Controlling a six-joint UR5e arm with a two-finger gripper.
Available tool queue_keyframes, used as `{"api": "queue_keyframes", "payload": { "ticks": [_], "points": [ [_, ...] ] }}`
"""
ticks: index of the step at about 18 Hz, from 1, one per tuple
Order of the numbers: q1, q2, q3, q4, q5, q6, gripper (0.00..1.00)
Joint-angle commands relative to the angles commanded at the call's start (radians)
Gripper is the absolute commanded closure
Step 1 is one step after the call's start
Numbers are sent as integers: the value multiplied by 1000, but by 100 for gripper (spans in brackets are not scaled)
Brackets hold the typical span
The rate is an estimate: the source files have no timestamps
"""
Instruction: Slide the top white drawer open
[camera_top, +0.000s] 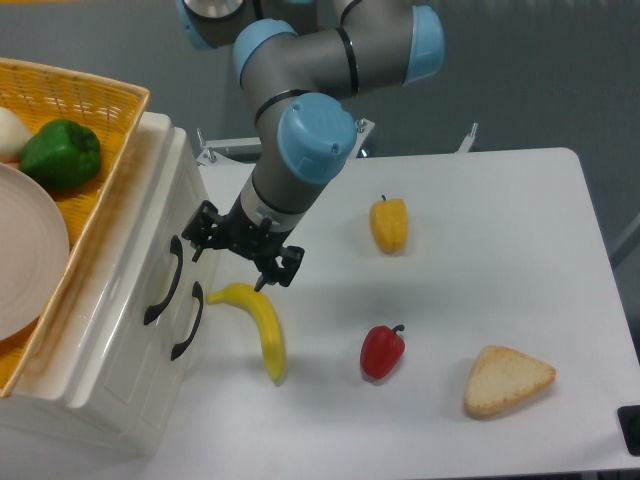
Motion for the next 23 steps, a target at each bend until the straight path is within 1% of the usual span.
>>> {"api": "queue_keyframes", "payload": {
  "ticks": [7,14,19,23],
  "points": [
    [-21,-15,0,3,2,-31,0],
    [-46,-18,0,5,3,-51,0],
    [-55,-34,0,31,3,-69,0],
    [-57,-40,0,32,5,-74,0]
  ]
}}
